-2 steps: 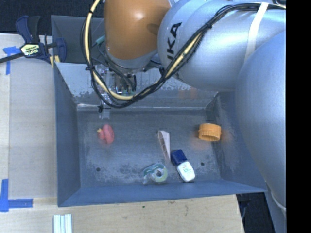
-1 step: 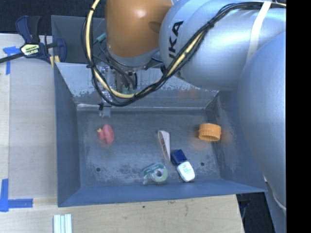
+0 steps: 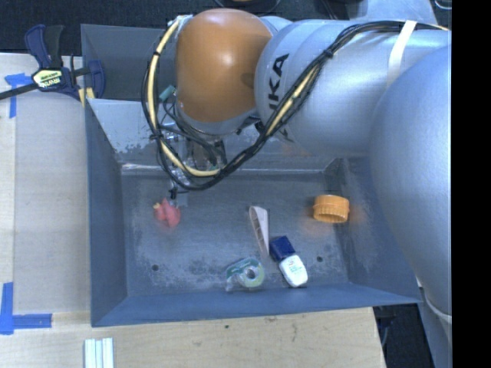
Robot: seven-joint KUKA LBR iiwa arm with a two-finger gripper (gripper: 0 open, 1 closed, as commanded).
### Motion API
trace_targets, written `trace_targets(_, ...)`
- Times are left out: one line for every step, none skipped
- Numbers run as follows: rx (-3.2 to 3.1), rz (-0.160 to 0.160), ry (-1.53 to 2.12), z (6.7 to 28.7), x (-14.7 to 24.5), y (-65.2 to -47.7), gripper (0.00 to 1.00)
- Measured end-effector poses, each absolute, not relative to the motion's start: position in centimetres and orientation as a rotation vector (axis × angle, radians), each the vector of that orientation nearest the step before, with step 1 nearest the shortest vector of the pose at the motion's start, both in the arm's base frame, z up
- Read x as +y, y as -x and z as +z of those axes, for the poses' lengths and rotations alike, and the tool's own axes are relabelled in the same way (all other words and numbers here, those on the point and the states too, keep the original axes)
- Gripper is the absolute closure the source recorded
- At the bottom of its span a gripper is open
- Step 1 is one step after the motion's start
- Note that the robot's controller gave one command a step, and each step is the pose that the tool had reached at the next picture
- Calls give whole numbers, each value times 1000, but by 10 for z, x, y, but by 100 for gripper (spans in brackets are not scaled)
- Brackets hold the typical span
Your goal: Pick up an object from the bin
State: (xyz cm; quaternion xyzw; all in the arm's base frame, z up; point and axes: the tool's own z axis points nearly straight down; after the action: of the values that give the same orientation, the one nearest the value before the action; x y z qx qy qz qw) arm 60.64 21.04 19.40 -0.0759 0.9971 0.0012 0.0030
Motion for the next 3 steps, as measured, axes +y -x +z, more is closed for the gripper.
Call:
trace_targets(3139,2,-10,155,180,-592,0)
trace_targets(3136,3,-98,127,177,-597,0)
trace_targets(3116,1,395,89,169,-585,0)
